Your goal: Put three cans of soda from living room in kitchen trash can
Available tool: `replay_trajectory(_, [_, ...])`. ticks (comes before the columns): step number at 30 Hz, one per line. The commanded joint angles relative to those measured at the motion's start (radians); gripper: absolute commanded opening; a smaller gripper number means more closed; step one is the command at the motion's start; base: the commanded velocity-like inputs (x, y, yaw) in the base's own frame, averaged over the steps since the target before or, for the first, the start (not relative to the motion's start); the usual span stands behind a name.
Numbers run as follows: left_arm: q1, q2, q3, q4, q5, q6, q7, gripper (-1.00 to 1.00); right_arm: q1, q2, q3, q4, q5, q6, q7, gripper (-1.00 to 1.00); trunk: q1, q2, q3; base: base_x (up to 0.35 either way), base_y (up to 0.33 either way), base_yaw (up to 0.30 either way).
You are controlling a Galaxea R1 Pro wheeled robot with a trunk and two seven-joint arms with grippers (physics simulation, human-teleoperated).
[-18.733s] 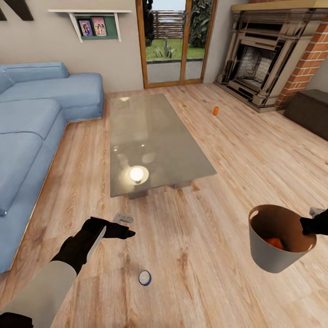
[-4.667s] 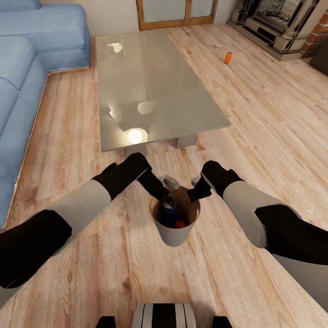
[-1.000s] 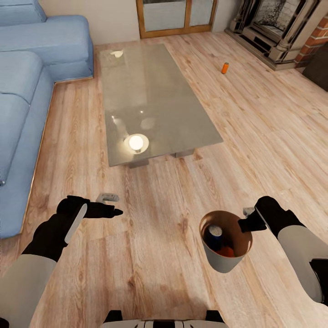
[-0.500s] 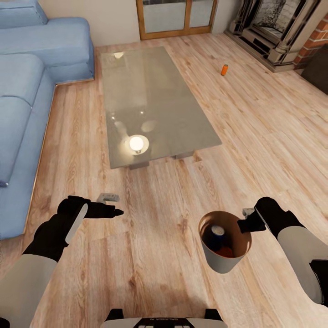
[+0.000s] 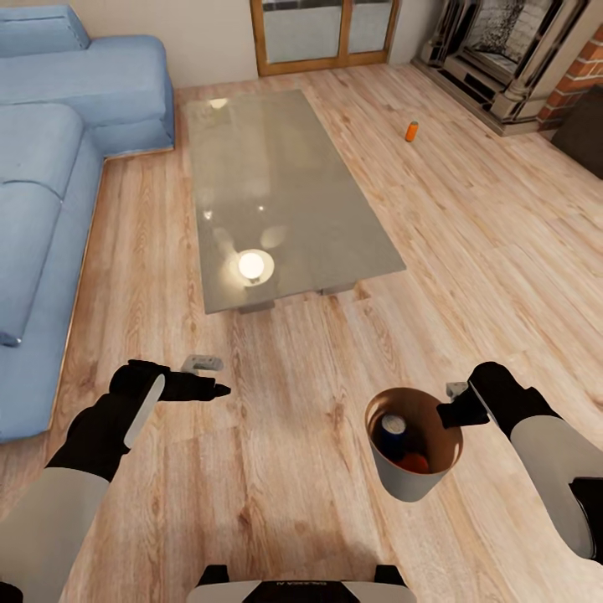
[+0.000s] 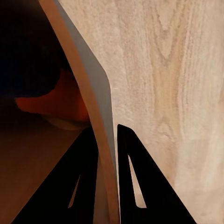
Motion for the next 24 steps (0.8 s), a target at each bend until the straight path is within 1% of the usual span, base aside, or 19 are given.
replay_trajectory(1, [0.000,0.000,0.000,0.000,0.000,0.000,0.000,1.00,0.000,0.000,-0.001,0.000,-0.012,0.004,0.003,-1.00,-0.004,0.007,0.003,0.000,0.000,0.000])
replay_trajectory(6, [0.000,-0.001,0.000,0.000,0.000,0.000,0.000,1.00,0.000,-0.002,-0.009,0.001,-0.012,-0.022,0.004,-1.00,-0.023,0.042,0.019,0.000,0.000,0.000])
replay_trajectory(8, [0.000,-0.002,0.000,0.000,-0.001,0.000,0.000,1.00,0.000,-0.005,-0.026,0.001,-0.012,-0.032,0.009,-1.00,-0.031,0.056,0.025,0.000,0.000,0.000])
replay_trajectory(19, [0.000,-0.003,-0.002,0.001,-0.002,0.000,0.000,1.00,0.003,-0.006,-0.024,0.003,-0.011,-0.073,0.011,-1.00,-0.073,0.133,0.060,0.000,0.000,0.000])
replay_trajectory(24, [0.000,-0.003,-0.003,-0.008,0.007,0.000,-0.001,1.00,0.007,-0.003,-0.024,0.003,-0.012,-0.076,0.011,-1.00,-0.073,0.133,0.060,0.000,0.000,0.000])
